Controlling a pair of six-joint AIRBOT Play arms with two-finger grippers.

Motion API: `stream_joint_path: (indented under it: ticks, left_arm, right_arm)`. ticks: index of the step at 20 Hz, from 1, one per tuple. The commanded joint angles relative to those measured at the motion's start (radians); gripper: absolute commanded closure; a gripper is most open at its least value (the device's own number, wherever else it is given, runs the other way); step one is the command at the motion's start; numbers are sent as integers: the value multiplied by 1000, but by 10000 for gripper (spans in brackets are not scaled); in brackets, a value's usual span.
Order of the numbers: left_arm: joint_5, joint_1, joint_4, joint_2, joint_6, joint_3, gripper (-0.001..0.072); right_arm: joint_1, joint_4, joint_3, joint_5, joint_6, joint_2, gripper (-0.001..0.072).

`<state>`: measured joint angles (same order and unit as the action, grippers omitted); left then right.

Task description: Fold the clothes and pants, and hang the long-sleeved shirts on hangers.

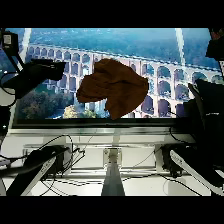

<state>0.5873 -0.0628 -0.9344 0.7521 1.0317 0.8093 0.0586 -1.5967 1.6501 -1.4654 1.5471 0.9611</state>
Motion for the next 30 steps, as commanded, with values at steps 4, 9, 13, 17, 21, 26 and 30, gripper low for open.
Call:
stream_joint_path:
  ticks: [4,9,13,17,21,26,30]
  left_arm:
    - [0,1,0,-1,0,1,123]
    - [0,1,0,-1,0,1,122]
    - [0,1,0,-1,0,1,122]
    - [0,1,0,-1,0,1,123]
    - [0,0,13,-1,0,1,123]
    - [0,0,23,-1,0,1,122]
    - [-1,0,23,-1,0,1,122]
  right_arm:
    - [0,0,0,0,0,0,693]
    - [0,0,0,0,0,0,693]
    - [0,1,0,12,0,0,693]
    - [-3,-8,0,185,0,1,693]
    - [-98,-124,-93,34,-53,35,693]
    - [-223,225,-636,69,-157,37,694]
    - [-220,671,-1070,348,-199,37,540]
